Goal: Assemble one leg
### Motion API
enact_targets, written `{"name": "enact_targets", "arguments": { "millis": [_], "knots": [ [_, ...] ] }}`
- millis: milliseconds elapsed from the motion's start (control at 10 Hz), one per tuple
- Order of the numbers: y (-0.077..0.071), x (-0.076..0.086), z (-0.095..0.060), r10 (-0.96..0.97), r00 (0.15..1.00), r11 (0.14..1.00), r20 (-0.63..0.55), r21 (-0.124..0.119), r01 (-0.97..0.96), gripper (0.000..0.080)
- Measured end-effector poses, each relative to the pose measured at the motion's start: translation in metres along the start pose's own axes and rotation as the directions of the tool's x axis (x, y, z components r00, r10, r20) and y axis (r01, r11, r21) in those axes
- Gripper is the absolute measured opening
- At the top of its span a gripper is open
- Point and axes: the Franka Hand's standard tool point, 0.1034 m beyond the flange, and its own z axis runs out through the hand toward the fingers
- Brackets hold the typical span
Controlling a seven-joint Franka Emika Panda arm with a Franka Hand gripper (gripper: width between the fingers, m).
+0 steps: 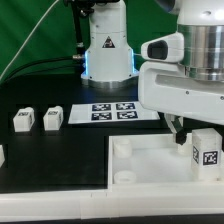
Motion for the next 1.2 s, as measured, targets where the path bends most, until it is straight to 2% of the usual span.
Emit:
{"name": "enact_targets", "arguments": {
  "millis": [400,500,1000,1100,1200],
  "knots": [
    [-0.0001,0.0019,-0.0023,-0.329,0.944,0.944,-0.006,-0.005,0.329,0.0649],
    [0.0014,0.0032,-0.0021,-0.434,0.901,0.901,-0.008,-0.011,0.434,0.0649],
    [0.0024,0.0035,-0.0014,-0.436,0.900,0.900,-0.007,-0.014,0.436,0.0649],
    [0.0025,0.0035,-0.0013,-0.436,0.900,0.900,-0.007,-0.014,0.436,0.0554],
    [0.0025,0.0035,-0.0013,-0.436,0.900,0.900,-0.007,-0.014,0.436,0.0554]
  ]
}}
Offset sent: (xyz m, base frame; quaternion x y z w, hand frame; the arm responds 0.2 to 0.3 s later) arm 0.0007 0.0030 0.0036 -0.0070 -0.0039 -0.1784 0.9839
